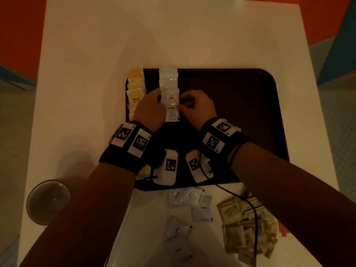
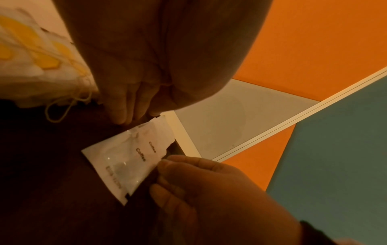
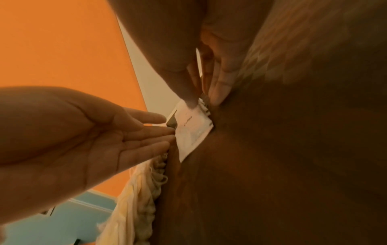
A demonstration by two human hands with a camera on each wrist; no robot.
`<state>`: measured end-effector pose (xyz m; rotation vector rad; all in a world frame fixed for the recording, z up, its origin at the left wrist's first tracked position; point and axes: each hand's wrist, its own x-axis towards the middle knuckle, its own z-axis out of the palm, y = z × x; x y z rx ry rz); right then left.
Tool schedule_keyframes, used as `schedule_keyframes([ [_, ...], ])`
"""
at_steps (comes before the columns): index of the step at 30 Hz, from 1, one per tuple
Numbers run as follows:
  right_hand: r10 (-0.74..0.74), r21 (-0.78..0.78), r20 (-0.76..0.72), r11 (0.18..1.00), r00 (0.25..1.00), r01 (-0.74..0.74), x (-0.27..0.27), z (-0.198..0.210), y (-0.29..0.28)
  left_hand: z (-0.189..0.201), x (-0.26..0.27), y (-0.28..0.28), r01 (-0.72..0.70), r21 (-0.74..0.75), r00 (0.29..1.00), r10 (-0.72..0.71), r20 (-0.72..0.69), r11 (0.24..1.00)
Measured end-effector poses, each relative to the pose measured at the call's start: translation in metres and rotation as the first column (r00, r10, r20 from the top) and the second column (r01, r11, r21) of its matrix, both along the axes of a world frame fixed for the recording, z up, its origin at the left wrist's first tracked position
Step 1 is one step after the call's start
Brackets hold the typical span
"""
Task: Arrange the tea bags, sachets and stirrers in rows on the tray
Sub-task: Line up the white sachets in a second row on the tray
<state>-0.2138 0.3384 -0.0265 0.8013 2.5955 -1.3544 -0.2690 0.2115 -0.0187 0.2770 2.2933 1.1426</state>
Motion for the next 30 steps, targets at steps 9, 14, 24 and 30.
schedule_keyframes([
  [9,0.036,-0.053,-0.03,0.998,0.999,-0.037,-0.005,0.003,-0.006,-0.004,-0.001,0.007,-0.039,0.031,0.999,0.038,0.032,0.999],
  [14,0.002,-0.073,-0.042,0.997,0.999,-0.005,-0.011,0.006,-0.002,-0.002,-0.007,0.009,-0.045,0.052,0.999,0.045,-0.004,0.998],
  [24,0.004,-0.135,-0.044,0.991,0.999,-0.01,-0.029,-0.002,-0.004,-0.015,-0.018,0.014,0.011,-0.026,1.0,-0.012,-0.006,1.0],
  [30,-0.005,-0.157,-0.041,0.988,0.999,-0.002,-0.017,0.009,-0.001,0.019,-0.004,0.007,-0.011,0.04,0.998,0.013,-0.059,0.999],
])
